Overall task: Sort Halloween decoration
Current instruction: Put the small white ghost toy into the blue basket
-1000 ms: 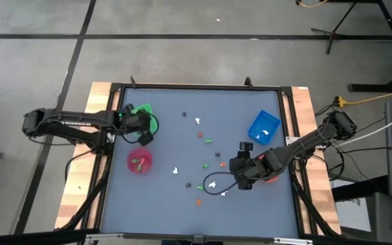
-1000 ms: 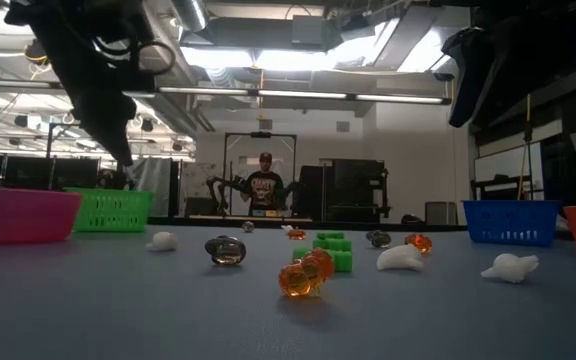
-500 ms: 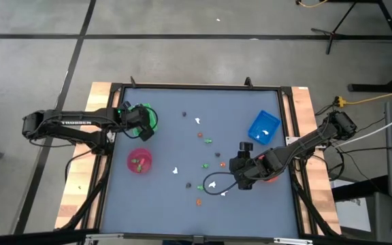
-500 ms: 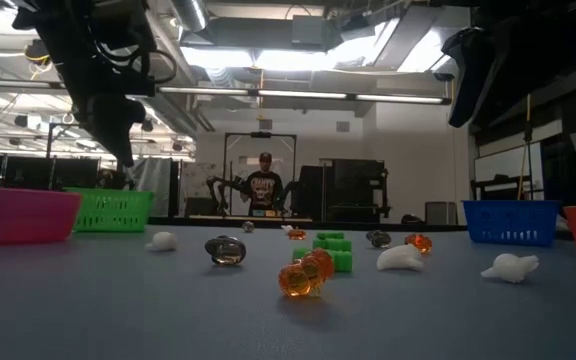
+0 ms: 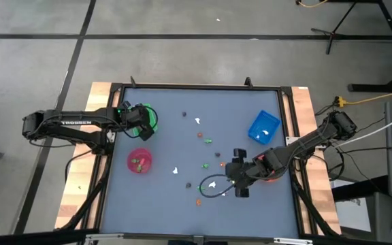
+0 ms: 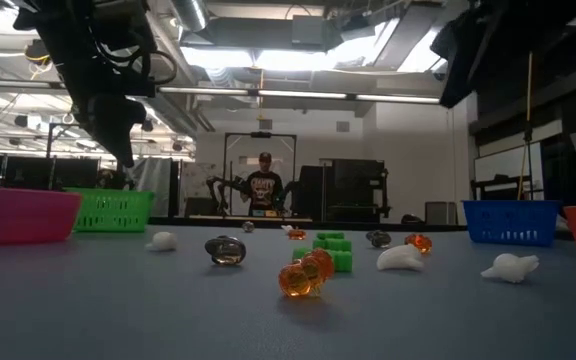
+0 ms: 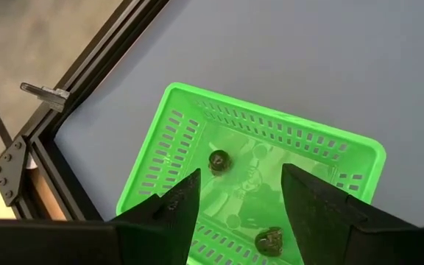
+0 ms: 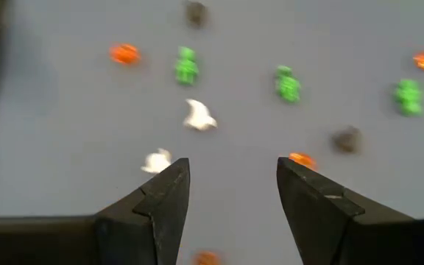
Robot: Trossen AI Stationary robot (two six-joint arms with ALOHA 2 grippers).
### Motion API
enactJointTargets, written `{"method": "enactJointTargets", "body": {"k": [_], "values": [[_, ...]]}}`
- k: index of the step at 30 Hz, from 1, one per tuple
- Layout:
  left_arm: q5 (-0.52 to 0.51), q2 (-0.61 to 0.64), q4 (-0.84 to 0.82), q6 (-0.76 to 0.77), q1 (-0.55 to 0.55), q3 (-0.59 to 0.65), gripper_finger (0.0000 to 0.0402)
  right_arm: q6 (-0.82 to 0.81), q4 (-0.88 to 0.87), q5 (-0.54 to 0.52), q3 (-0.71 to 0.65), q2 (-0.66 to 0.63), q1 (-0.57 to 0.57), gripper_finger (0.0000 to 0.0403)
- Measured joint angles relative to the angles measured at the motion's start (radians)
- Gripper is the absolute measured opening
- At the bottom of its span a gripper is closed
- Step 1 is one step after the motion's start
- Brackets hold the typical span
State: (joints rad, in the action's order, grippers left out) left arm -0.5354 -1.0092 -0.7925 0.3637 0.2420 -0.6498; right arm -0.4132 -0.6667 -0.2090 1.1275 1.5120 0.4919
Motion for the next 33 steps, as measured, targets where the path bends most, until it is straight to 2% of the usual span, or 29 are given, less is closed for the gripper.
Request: {"method": "enactJointTargets", "body": {"k": [4,7,22,33], "values": [[0.001,0.000,0.001,0.000,0.000,0.000,0.0174,-0.001,0.100,0.088,0.000,0.016,0.003,0.0205],[0.002,0.000,0.001,0.000,0.000,0.000,0.0174,0.007,0.168,0.112,0.000,0.046,0.013,0.0205],[0.004,0.000,0.001,0.000,0.000,0.000,0.0174,0.026,0.265,0.104,0.000,0.264,0.087,0.0205],[0.005,0.000,0.000,0.000,0.000,0.000,0.0174,0.026,0.260,0.068,0.000,0.360,0.093,0.0205]]}}
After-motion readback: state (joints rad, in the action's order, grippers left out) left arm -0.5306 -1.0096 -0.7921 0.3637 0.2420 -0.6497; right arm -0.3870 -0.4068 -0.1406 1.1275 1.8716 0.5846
